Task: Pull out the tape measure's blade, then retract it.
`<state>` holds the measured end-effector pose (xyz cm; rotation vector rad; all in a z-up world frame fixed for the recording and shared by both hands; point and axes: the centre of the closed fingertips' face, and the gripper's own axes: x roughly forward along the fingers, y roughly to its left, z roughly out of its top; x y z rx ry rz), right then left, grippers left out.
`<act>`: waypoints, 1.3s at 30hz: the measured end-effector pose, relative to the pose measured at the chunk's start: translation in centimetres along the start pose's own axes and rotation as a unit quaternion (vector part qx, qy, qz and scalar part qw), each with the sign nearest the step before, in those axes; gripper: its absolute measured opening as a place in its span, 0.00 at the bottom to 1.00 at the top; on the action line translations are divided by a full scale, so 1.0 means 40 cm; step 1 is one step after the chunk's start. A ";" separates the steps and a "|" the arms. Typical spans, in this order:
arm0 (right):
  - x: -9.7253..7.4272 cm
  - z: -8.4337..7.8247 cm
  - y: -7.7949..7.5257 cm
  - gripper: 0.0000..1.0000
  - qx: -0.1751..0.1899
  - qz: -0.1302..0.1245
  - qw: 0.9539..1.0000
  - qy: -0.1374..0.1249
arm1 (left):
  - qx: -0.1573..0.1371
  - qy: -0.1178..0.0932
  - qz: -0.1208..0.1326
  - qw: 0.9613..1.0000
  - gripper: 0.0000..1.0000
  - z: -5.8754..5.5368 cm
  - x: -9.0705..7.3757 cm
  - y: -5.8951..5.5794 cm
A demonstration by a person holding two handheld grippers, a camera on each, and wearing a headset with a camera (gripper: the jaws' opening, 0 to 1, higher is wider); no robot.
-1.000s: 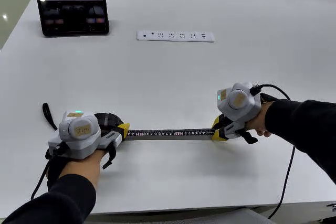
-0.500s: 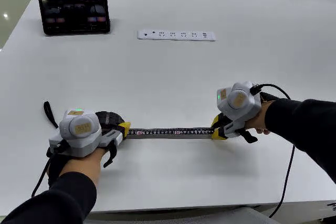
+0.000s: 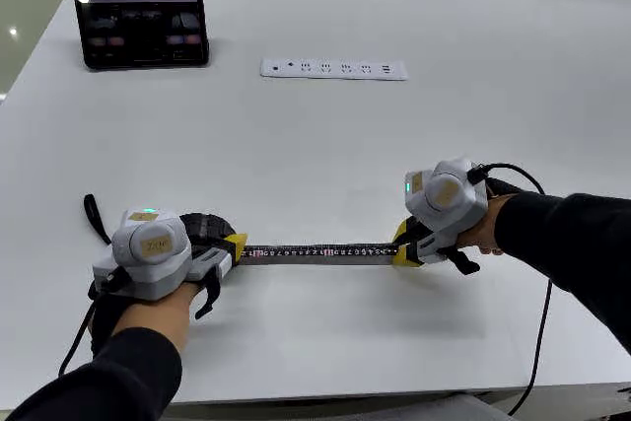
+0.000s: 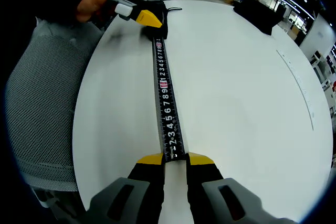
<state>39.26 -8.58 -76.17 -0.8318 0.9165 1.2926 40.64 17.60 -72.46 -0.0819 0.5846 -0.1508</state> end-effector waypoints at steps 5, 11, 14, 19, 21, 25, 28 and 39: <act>0.004 0.008 0.001 0.11 -0.001 0.001 1.000 -0.002 | 0.000 0.000 -0.001 1.000 0.60 0.000 0.000 0.000; 0.009 0.017 0.002 0.11 -0.007 0.002 1.000 -0.005 | -0.001 -0.001 -0.002 1.000 0.60 0.001 -0.003 -0.002; 0.012 0.024 0.004 0.11 -0.004 0.002 1.000 -0.008 | -0.001 -0.001 -0.003 1.000 0.60 0.001 -0.002 -0.002; 0.016 0.034 0.004 0.11 0.001 0.002 1.000 -0.016 | -0.002 0.000 -0.004 1.000 0.60 0.001 -0.001 -0.001; 0.017 0.039 0.004 0.11 -0.003 0.002 1.000 -0.017 | -0.003 0.000 -0.004 1.000 0.60 0.001 -0.001 -0.001; 0.019 0.046 0.005 0.11 -0.003 0.002 1.000 -0.018 | -0.004 0.001 -0.004 1.000 0.60 0.000 0.000 0.000; 0.023 0.055 0.006 0.11 0.001 0.003 1.000 -0.019 | -0.004 0.001 -0.005 1.000 0.60 0.000 0.002 0.001; 0.033 0.074 0.010 0.11 0.001 0.003 1.000 -0.026 | -0.005 0.000 -0.007 1.000 0.60 0.000 0.000 0.000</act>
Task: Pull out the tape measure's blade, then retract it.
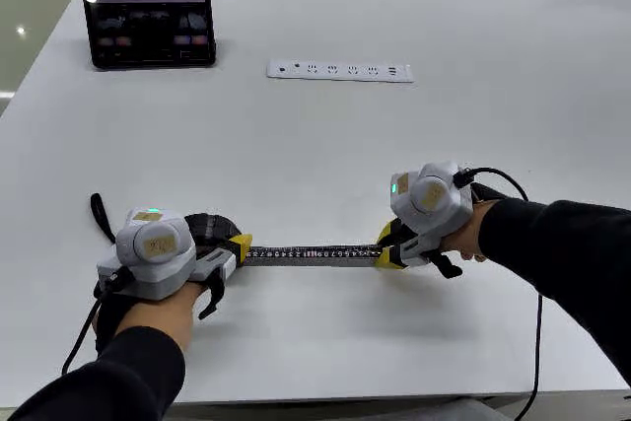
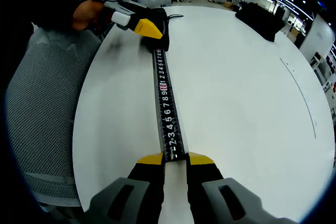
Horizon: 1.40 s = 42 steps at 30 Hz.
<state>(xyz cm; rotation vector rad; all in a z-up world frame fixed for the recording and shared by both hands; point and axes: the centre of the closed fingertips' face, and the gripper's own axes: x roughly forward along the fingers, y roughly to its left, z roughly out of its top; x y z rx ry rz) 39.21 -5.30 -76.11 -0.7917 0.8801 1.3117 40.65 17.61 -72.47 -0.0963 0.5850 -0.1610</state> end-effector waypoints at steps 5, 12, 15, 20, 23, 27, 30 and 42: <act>0.004 0.009 0.002 0.11 -0.001 -0.001 1.000 -0.003 | 0.000 0.000 0.000 1.000 0.60 0.000 0.000 0.000; 0.012 0.019 0.002 0.11 -0.001 0.000 1.000 -0.006 | 0.000 -0.001 -0.001 1.000 0.60 0.000 0.000 0.001; 0.014 0.023 0.003 0.11 -0.002 -0.002 1.000 -0.007 | -0.001 -0.001 0.000 1.000 0.60 0.001 0.000 0.001; 0.016 0.030 0.004 0.11 -0.001 -0.003 1.000 -0.010 | -0.003 -0.001 -0.001 1.000 0.60 0.001 -0.002 0.000; 0.018 0.034 0.005 0.11 -0.002 -0.002 1.000 -0.011 | -0.007 -0.001 -0.001 1.000 0.60 0.002 -0.003 0.000; 0.020 0.041 0.005 0.11 -0.002 -0.002 1.000 -0.015 | -0.010 -0.001 -0.002 1.000 0.60 0.002 -0.003 0.002; 0.020 0.047 0.005 0.11 -0.001 -0.002 1.000 -0.017 | -0.013 -0.001 -0.003 1.000 0.60 0.002 -0.004 0.002; 0.028 0.067 0.005 0.11 -0.003 -0.004 1.000 -0.027 | -0.021 -0.001 -0.010 1.000 0.60 0.002 -0.009 0.000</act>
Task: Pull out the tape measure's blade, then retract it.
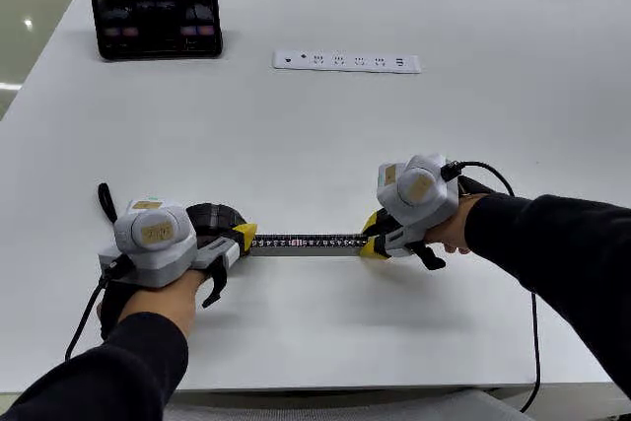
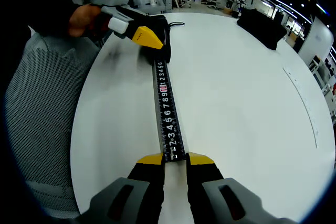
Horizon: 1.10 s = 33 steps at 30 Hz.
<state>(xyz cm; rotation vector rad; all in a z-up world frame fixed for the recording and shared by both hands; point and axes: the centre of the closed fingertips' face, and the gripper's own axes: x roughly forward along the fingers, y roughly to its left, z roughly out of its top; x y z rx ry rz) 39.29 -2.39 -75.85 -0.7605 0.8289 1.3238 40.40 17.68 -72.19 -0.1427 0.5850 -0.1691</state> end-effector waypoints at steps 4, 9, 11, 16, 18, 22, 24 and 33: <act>0.003 0.006 0.000 0.11 0.000 0.000 1.000 -0.003 | -0.002 -0.001 -0.004 1.000 0.60 0.001 -0.003 -0.001; 0.012 0.021 0.002 0.11 -0.003 0.001 1.000 -0.007 | -0.001 0.000 -0.005 1.000 0.60 0.000 -0.004 -0.002; 0.014 0.025 0.001 0.11 -0.005 0.002 1.000 -0.009 | -0.001 0.000 -0.006 1.000 0.60 0.001 -0.003 -0.001; 0.018 0.029 0.000 0.11 -0.004 0.005 1.000 -0.011 | 0.001 0.001 -0.006 1.000 0.60 0.000 0.002 0.002; 0.020 0.030 -0.002 0.11 0.000 0.006 1.000 -0.012 | 0.001 0.001 -0.006 1.000 0.60 -0.001 0.003 0.003; 0.023 0.035 0.001 0.11 -0.002 0.006 1.000 -0.010 | 0.003 0.001 -0.008 1.000 0.59 -0.001 0.005 0.004; 0.025 0.036 0.000 0.11 -0.002 0.006 1.000 -0.010 | 0.002 0.001 -0.008 1.000 0.59 -0.001 0.006 0.005; 0.042 0.065 0.010 0.11 -0.003 0.007 1.000 -0.020 | 0.004 0.003 -0.018 1.000 0.59 -0.001 0.006 0.005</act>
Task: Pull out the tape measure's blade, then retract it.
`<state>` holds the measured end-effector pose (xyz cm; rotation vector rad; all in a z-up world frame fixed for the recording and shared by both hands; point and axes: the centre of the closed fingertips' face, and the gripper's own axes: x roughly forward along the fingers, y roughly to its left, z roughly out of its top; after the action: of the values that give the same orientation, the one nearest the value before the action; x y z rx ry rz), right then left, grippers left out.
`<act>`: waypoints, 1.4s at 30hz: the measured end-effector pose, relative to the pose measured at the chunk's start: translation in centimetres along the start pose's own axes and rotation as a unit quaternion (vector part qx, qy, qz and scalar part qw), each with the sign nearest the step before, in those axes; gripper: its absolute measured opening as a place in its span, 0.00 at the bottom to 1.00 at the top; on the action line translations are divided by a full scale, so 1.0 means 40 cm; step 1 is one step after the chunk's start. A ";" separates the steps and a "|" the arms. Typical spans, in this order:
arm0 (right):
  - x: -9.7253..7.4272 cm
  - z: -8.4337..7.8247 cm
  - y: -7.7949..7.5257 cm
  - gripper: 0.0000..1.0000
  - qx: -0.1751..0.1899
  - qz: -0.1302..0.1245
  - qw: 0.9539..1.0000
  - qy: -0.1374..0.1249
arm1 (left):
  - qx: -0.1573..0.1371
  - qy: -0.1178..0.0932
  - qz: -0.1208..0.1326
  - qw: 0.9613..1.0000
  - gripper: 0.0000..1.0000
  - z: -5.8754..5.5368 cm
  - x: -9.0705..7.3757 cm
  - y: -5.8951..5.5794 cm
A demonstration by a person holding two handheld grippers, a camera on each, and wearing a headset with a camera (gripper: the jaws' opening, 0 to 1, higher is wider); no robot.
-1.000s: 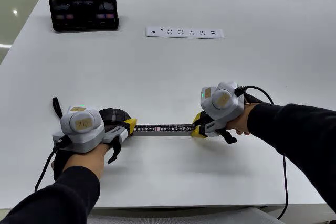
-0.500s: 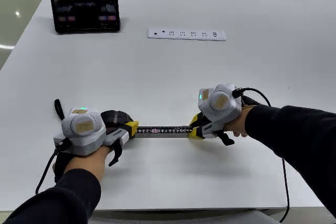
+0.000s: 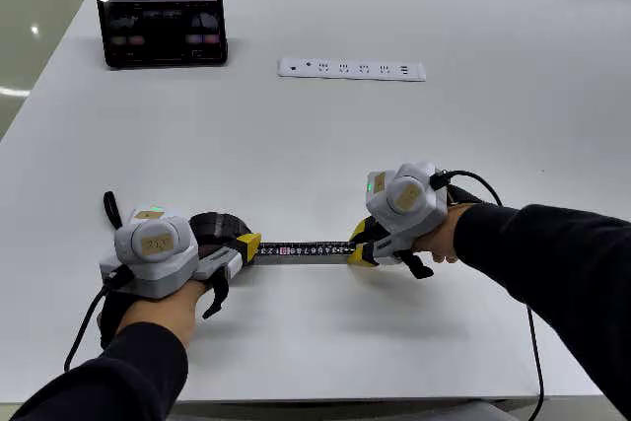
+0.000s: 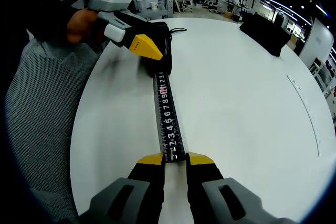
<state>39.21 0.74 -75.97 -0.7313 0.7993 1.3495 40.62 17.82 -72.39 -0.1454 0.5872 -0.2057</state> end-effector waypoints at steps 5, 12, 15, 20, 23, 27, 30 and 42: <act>0.009 0.011 0.005 0.11 0.001 0.003 1.000 -0.003 | 0.001 0.000 -0.004 1.000 0.59 0.001 0.001 0.000; 0.020 0.029 0.010 0.11 0.001 0.004 1.000 -0.007 | 0.002 0.001 -0.007 1.000 0.59 0.003 0.001 0.000; 0.024 0.034 0.012 0.11 0.002 0.004 1.000 -0.007 | 0.002 0.002 -0.007 1.000 0.59 0.002 -0.001 -0.001; 0.028 0.043 0.011 0.11 -0.003 0.002 1.000 -0.010 | 0.002 0.002 -0.007 1.000 0.59 0.003 -0.004 -0.004; 0.030 0.045 0.011 0.11 0.000 0.002 1.000 -0.012 | 0.001 0.002 -0.007 1.000 0.59 0.002 -0.007 -0.005; 0.034 0.050 0.013 0.11 0.005 0.003 1.000 -0.014 | 0.005 0.003 -0.009 1.000 0.58 0.002 -0.009 -0.007; 0.036 0.053 0.013 0.11 0.008 0.002 1.000 -0.015 | 0.003 0.002 -0.008 1.000 0.58 0.003 -0.010 -0.007; 0.055 0.090 0.018 0.11 0.006 0.004 1.000 -0.029 | -0.001 0.002 -0.010 1.000 0.58 0.003 -0.014 -0.009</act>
<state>38.86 5.01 -75.86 -0.6773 0.7643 1.3657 40.18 17.62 -71.93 -0.1527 0.5904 -0.2246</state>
